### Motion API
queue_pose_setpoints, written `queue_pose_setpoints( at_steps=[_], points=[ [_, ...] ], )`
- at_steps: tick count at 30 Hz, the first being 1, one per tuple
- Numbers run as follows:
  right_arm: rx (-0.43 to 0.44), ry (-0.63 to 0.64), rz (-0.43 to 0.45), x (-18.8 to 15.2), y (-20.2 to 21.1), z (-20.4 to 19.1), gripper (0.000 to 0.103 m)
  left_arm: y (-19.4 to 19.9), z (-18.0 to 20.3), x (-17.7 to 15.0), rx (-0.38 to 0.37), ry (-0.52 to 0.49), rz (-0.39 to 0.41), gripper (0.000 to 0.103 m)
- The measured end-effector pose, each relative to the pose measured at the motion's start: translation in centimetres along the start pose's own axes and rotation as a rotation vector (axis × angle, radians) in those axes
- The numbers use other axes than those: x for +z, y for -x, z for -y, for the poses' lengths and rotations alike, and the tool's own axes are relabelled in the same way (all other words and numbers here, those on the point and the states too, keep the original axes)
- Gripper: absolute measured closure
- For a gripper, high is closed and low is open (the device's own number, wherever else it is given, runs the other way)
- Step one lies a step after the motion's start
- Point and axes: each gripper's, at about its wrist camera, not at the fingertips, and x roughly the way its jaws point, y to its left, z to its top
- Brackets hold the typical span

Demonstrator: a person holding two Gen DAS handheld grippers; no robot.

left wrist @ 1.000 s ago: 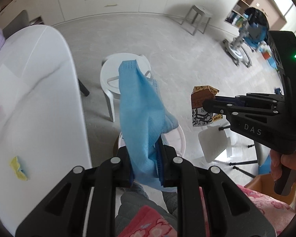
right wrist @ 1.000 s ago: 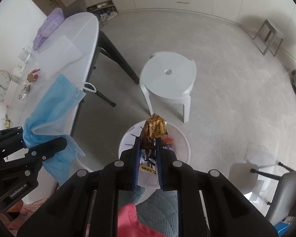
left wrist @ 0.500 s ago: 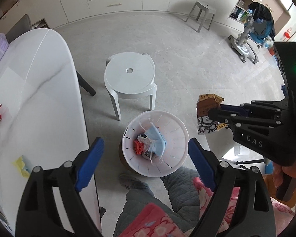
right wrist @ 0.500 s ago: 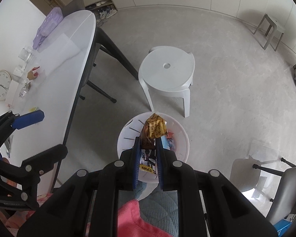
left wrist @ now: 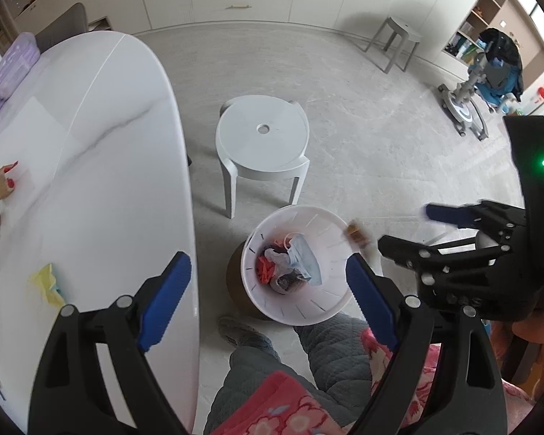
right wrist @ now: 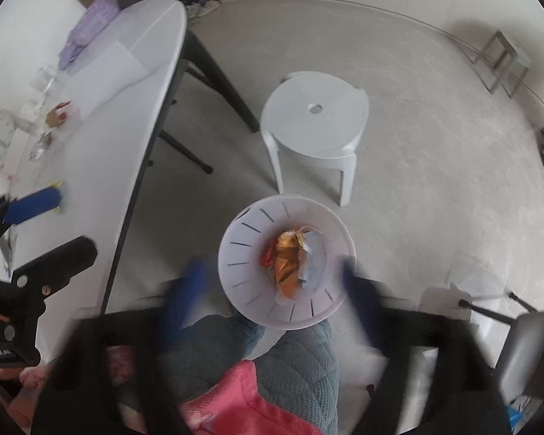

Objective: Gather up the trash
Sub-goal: 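Grasp the yellow crumpled paper on the table with the left tool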

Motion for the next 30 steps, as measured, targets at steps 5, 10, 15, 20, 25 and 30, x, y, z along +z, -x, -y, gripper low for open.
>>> queue_pose_setpoints(
  at_steps=[5, 10, 15, 20, 25, 30],
  points=[
    [-0.019, 0.004, 0.004, 0.6, 0.1, -0.4, 0.01, 0.2, -1.1, -0.1, 0.006, 0.034, 0.001, 0.018],
    [-0.012, -0.001, -0.013, 1.1, -0.4, -0.8, 0.009, 0.3, -2.2, -0.5, 0.014, 0.063, 0.003, 0.018],
    [-0.012, 0.028, -0.026, 1.7, -0.9, -1.9, 0.009, 0.4, -3.7, -0.8, 0.029, 0.098, 0.003, 0.018],
    [-0.008, 0.059, -0.035, 2.5, -1.5, -3.3, 0.009, 0.6, -5.8, -1.3, 0.057, 0.154, 0.005, 0.018],
    [0.003, 0.095, -0.037, 3.2, -1.8, -5.1, 0.006, 1.0, -8.7, -2.0, 0.122, 0.223, 0.02, 0.018],
    [0.022, 0.13, -0.027, 4.2, -2.0, -7.4, 0.006, 1.4, -14.0, -3.6, 0.188, 0.364, 0.017, 0.018]
  ],
)
